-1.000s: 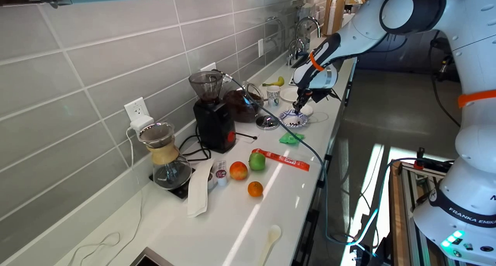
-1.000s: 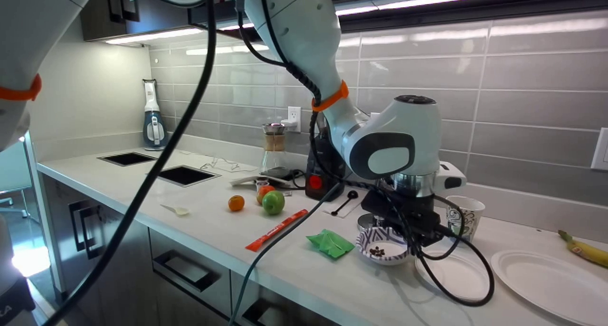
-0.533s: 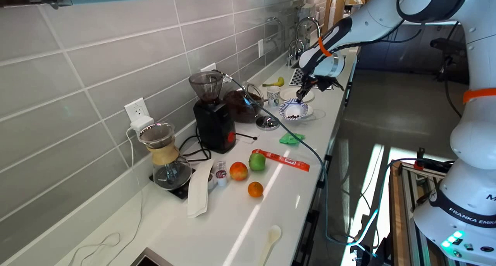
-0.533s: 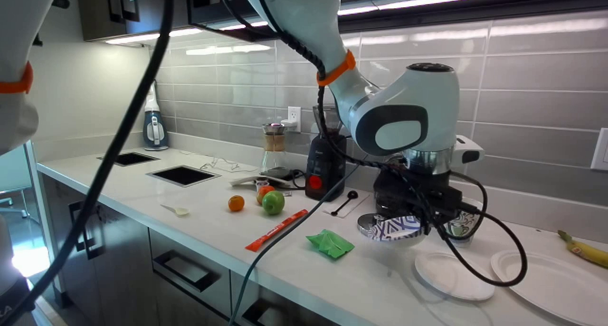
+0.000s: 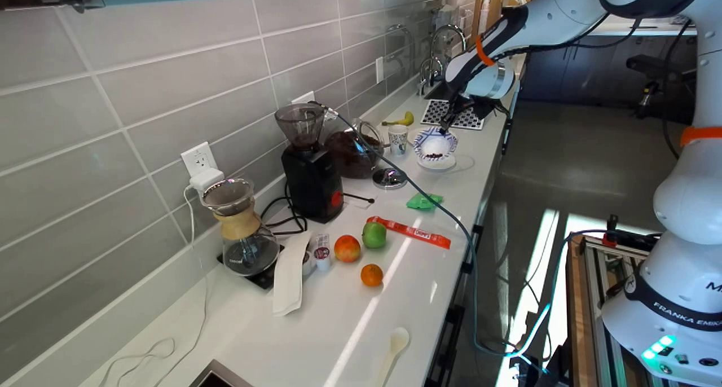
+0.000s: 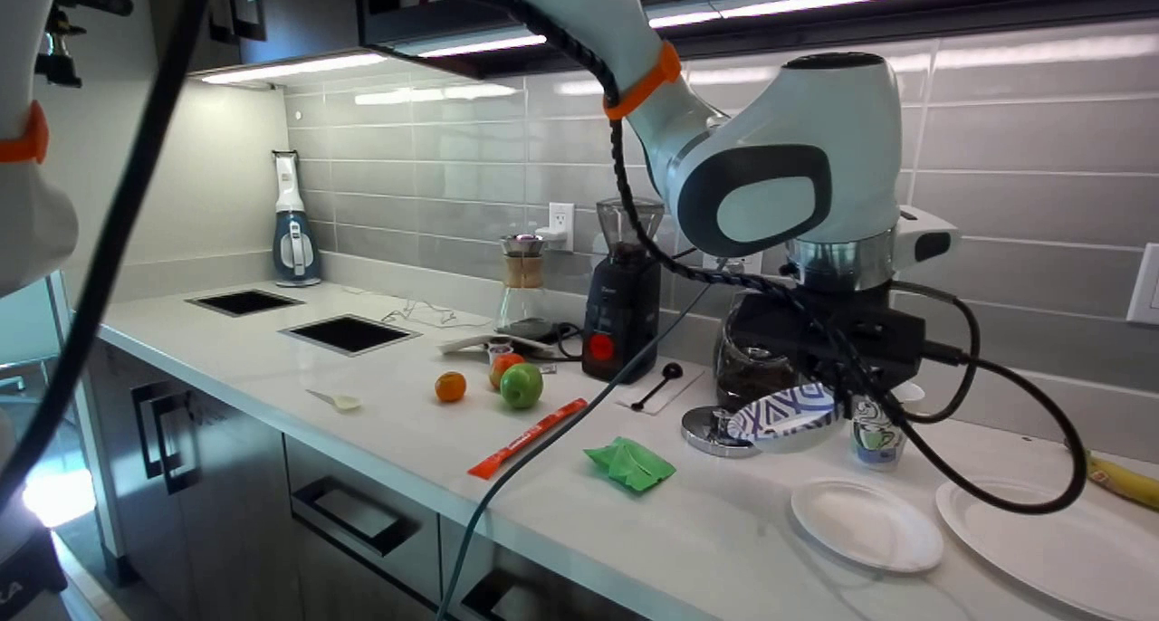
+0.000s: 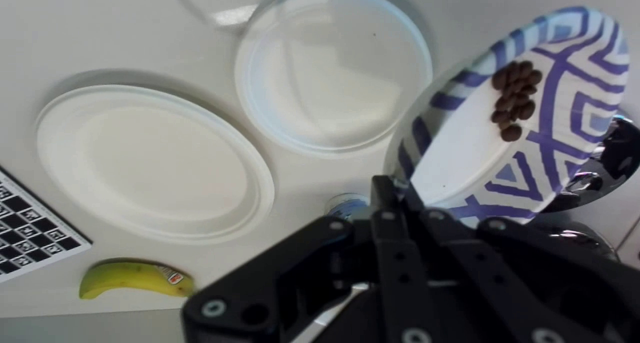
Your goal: Pick up the bowl and pour it's contents on the plate
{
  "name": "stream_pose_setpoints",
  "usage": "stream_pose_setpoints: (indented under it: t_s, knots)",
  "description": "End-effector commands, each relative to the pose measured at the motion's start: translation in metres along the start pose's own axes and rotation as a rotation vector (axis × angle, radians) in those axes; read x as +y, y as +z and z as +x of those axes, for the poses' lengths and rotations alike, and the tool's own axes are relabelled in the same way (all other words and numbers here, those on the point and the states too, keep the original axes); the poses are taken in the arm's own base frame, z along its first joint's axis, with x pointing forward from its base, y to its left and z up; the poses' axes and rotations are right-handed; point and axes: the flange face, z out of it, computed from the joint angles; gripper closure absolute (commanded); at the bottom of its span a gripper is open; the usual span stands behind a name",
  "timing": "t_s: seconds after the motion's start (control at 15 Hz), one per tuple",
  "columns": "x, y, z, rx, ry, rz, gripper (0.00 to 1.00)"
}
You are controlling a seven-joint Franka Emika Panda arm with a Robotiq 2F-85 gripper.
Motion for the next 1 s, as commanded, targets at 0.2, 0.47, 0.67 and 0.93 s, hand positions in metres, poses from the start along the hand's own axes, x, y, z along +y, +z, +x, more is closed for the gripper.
stream_pose_setpoints:
  t_s: [0.2,0.47,0.67,0.93]
  knots:
    - [0.006,-0.01,-0.014,0.089,0.008,-0.168,0.99]
    - [0.011,-0.007,-0.024,0.141,0.01,-0.285,0.99]
    - [0.012,-0.002,-0.031,0.163,0.007,-0.356,0.99]
    - [0.009,0.007,-0.035,0.189,-0.009,-0.44,0.99]
